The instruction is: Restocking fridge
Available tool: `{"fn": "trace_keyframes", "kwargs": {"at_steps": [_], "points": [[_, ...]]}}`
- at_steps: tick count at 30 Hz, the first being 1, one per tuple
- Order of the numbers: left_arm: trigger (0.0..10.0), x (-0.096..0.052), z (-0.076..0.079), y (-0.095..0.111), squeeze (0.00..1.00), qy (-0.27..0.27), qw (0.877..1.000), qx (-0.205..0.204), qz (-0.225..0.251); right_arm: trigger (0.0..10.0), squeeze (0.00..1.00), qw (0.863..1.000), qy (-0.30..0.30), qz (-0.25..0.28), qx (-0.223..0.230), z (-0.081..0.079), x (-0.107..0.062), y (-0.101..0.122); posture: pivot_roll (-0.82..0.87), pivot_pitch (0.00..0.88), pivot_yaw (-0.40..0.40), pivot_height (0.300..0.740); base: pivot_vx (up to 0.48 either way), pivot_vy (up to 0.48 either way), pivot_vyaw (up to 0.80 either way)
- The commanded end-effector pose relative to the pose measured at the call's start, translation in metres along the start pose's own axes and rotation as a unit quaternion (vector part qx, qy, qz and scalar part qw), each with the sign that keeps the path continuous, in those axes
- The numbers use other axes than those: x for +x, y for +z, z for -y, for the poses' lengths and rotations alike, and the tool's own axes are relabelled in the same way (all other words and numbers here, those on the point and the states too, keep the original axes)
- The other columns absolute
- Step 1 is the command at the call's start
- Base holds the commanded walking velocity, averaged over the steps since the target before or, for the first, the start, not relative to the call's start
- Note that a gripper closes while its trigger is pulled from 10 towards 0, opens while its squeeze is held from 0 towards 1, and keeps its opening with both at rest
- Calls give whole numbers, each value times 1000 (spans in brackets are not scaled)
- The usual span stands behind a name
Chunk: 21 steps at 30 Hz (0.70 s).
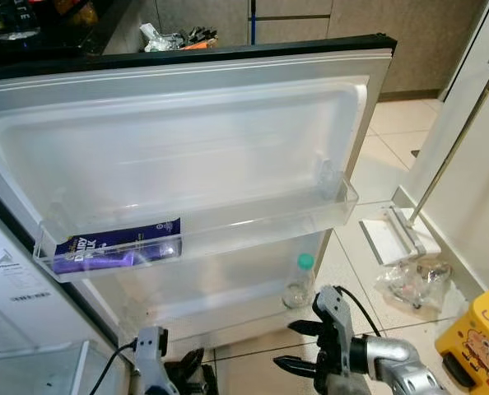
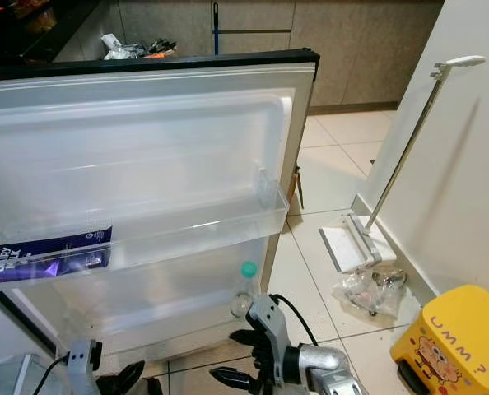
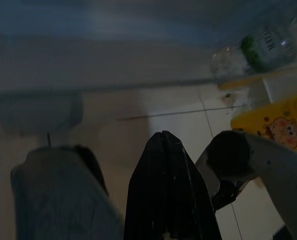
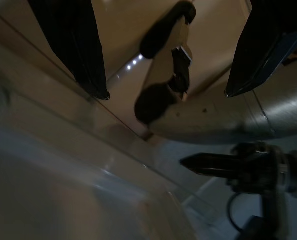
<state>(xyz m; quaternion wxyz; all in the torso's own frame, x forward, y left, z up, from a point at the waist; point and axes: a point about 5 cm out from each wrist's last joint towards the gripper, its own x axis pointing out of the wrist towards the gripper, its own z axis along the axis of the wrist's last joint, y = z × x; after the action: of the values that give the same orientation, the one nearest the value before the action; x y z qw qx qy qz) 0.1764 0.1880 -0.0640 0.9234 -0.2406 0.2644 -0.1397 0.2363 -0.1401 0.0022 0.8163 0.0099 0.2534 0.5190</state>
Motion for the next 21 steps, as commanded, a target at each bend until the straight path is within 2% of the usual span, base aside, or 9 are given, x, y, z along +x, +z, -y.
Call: {"fn": "trace_keyframes", "kwargs": {"at_steps": [1, 2, 3, 4, 5, 12, 21], "points": [[10000, -8, -8, -6, 0, 25, 1000, -5, -17, 10000, 0, 999, -21, -22, 32, 1, -9, -17, -96, 22, -27, 558, 0, 0, 0], [10000, -13, -12, -10, 0, 43, 999, -10, -26, 10000, 0, 997, -38, -32, 63, 3, -16, -29, -96, 22, -27, 558, 0, 0, 0], [10000, -13, -12, -10, 0, 43, 999, -10, -26, 10000, 0, 997, -38, -32, 63, 3, -16, -29, -96, 22, -27, 558, 0, 0, 0], [10000, -16, -14, -14, 0, 55, 998, -13, -32, 10000, 0, 995, -50, -38, 83, 3, -21, -37, -96, 22, -27, 558, 0, 0, 0], [10000, -22, -17, -19, 0, 71, 996, -17, -42, 10000, 0, 992, -55, -22, 109, 4, -24, -41, -99, 25, -23, 563, 0, 0, 0], [10000, -27, -21, -23, 0, 94, 994, -21, -46, 10000, 0, 992, -49, -6, 115, 5, -20, -38, -98, 23, -22, 588, 0, 0, 0], [10000, -27, -25, -18, 0, 115, 993, -24, -33, 10000, 0, 992, -50, -18, 114, 5, -17, -41, -91, 22, -23, 613, 0, 0, 0]]}}
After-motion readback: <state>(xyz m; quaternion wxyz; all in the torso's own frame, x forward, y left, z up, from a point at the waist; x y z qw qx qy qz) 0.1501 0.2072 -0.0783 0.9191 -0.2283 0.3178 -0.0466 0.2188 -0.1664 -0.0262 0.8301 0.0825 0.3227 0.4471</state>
